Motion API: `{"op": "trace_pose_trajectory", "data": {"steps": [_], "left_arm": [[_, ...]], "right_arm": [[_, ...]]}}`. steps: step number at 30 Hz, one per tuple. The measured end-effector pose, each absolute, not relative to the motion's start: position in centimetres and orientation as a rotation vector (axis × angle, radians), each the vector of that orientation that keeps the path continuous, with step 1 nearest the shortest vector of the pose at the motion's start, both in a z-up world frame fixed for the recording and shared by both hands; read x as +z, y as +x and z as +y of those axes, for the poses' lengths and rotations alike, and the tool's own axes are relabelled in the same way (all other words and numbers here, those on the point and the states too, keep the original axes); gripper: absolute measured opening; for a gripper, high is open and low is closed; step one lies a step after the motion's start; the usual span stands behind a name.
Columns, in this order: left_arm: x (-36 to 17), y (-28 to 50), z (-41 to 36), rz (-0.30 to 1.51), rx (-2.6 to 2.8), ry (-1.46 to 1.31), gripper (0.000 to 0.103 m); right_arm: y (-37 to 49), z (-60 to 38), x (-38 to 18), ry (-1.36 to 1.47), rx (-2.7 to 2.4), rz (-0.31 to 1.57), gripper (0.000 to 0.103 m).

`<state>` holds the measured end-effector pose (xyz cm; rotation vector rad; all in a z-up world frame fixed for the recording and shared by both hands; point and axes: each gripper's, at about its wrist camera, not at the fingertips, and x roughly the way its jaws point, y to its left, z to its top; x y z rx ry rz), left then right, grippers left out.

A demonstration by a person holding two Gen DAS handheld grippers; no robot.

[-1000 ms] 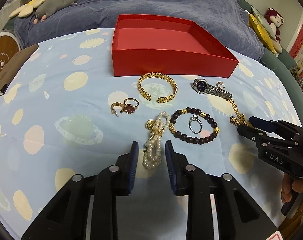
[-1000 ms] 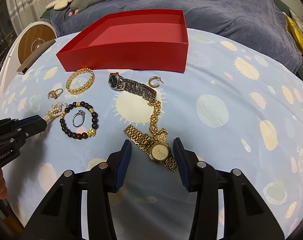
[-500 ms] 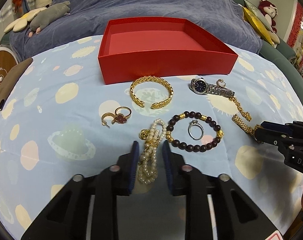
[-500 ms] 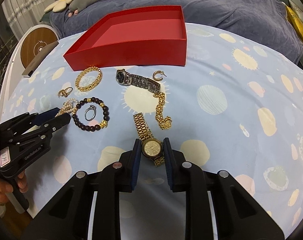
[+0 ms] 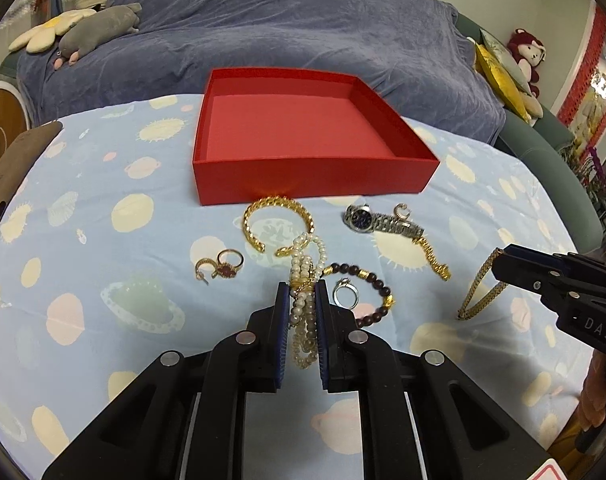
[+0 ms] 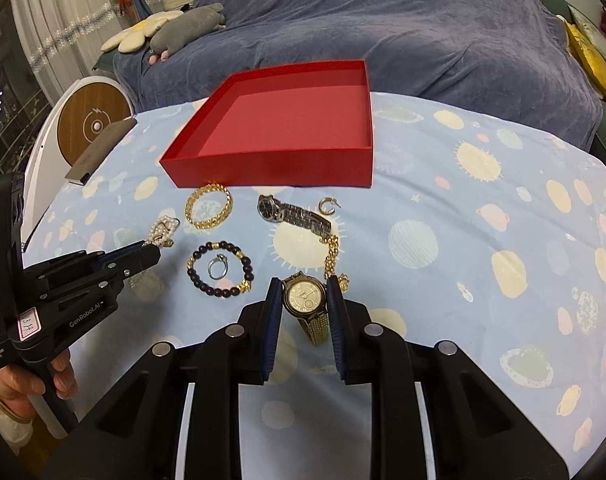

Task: Organize jewelry
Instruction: 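Carry both items into the red box and open both tools to release them, then lift both open tools out of the red box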

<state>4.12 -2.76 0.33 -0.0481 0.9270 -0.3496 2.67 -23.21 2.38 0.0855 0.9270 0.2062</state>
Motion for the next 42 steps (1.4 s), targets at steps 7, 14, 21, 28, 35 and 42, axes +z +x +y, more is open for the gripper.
{"op": "trace_pose_trajectory", "data": {"steps": [7,14,21,28,35,42], "left_arm": [[5.8,5.6,-4.2,0.857,-0.431,-0.041,0.01],[8.4,11.9,-4.9,0.797,-0.429,0.003,0.01],[6.6,20.1,-4.5,0.818,-0.383,0.006,0.01],[3.6,27.6,-4.8,0.838,-0.308,0.007,0.01],[0.4,31.6,-5.0,0.873,-0.303,-0.005,0.01],[-0.6,32.2,-5.2,0.917,-0.291,0.004,0.018]], "right_arm": [[5.9,-22.6,7.7,0.102,0.195,0.831,0.022],[12.7,-22.0,11.8,0.077,0.173,0.745,0.022],[21.3,-22.0,9.4,0.102,0.141,0.767,0.022],[28.1,-22.1,6.2,0.123,0.098,0.79,0.022],[32.2,-22.1,3.4,0.11,0.079,0.813,0.022],[32.9,-22.6,2.2,0.086,0.062,0.846,0.023]]}}
